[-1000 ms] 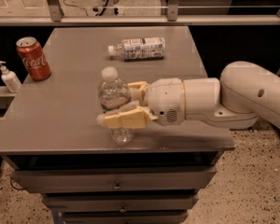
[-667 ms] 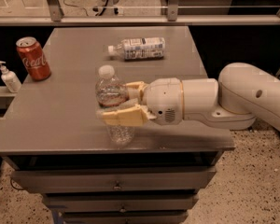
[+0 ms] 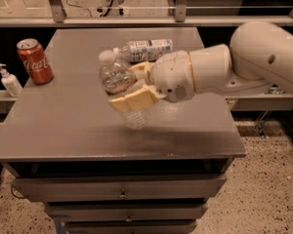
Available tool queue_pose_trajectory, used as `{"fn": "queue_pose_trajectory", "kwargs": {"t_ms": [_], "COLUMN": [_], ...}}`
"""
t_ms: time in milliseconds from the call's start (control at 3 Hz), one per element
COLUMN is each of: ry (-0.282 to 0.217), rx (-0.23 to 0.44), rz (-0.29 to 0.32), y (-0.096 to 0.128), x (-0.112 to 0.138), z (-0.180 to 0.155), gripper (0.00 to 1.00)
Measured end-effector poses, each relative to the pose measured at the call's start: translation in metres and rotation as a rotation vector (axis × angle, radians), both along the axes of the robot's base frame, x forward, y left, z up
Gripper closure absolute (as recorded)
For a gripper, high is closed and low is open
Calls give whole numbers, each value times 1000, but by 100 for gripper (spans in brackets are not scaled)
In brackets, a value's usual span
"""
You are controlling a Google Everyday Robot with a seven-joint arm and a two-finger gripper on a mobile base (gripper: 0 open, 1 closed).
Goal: Knock water bottle over
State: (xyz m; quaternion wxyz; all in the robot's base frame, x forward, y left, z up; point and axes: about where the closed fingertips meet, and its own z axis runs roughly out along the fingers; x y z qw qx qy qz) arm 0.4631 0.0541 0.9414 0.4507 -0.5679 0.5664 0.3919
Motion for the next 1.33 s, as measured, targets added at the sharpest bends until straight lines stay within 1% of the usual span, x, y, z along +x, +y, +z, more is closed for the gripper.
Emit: {"fn": "queue_pose_trajectory", "kwargs": {"t_ms": [333, 667, 1000, 1333], "ry": [-111, -250, -339, -367], "rx": [-148, -370, -567, -775], "rz": [65, 219, 336, 387], "y": [3, 29, 46, 48], "x": [14, 7, 1, 7], "z": [15, 9, -15, -52], "gripper": [100, 100, 100, 100]}}
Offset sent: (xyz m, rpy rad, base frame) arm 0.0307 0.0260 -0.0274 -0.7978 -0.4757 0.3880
